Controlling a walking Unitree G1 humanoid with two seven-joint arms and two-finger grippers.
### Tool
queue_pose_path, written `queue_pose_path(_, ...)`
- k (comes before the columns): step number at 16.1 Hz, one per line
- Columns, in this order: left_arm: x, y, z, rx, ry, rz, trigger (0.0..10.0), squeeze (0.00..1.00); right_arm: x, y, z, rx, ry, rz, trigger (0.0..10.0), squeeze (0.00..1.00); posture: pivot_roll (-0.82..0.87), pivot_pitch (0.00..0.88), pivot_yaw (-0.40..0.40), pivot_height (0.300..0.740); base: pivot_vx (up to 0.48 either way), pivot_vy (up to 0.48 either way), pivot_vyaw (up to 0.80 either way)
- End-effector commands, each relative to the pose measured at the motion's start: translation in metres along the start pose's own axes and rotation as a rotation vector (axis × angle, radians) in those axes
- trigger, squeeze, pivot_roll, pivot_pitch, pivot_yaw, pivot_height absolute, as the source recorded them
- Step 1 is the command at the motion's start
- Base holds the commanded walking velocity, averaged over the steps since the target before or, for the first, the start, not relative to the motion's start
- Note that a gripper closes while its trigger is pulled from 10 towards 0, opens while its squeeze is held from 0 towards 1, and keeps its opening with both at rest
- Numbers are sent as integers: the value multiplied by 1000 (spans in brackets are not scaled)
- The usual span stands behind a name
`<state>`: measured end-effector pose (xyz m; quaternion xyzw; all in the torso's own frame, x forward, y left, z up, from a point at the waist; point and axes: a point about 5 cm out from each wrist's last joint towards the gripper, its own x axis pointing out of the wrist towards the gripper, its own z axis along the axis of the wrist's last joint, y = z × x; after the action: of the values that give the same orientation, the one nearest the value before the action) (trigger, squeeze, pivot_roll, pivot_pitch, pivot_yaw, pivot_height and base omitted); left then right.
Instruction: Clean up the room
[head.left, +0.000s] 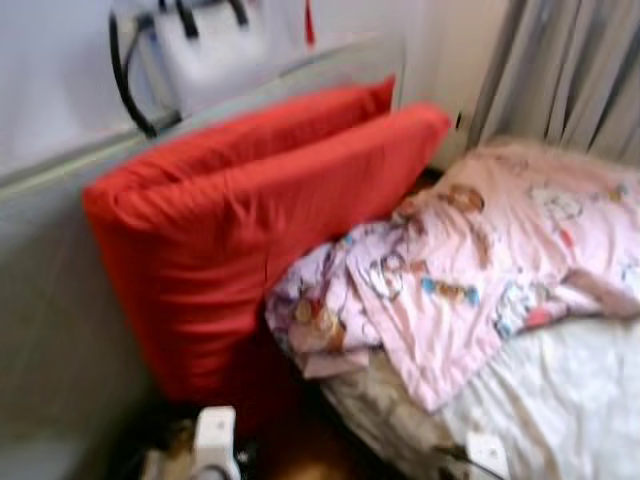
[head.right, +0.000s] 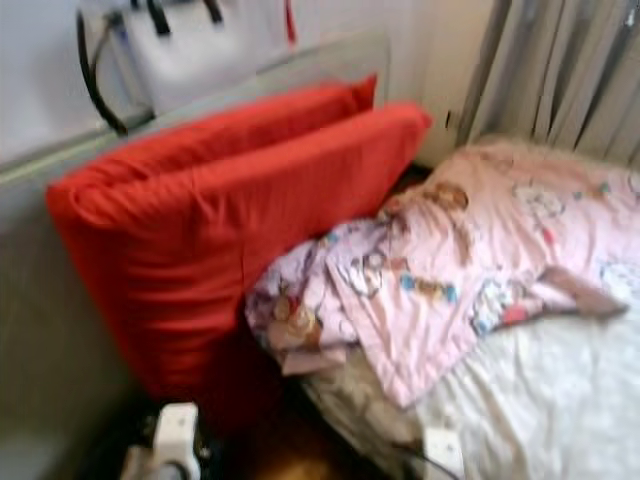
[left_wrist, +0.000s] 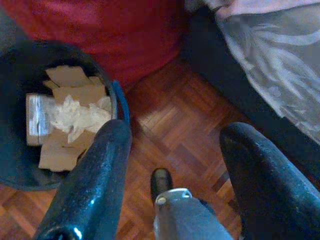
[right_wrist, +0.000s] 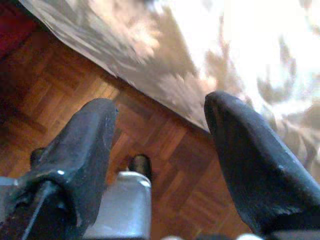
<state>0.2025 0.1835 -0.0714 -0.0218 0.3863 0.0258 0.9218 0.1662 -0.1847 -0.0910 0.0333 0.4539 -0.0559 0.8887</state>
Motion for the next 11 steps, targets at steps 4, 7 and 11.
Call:
queue_pose_path(4,-2,6,-4,-11,9,17,10000,0,0,7,0,11,-9,23,10000,0,-18,0,19,740,252,0,0)
queue_pose_path(7,-1,5,0,-10,-4,14,10000,0,0,7,0,13,-13,30,10000,0,-17,0,19,740,252,0,0)
queue_pose_path(11,2,1,16,-7,-85,-8,10000,0,0,8,2,20,-45,46,10000,0,-20,4,21,740,0,0,0)
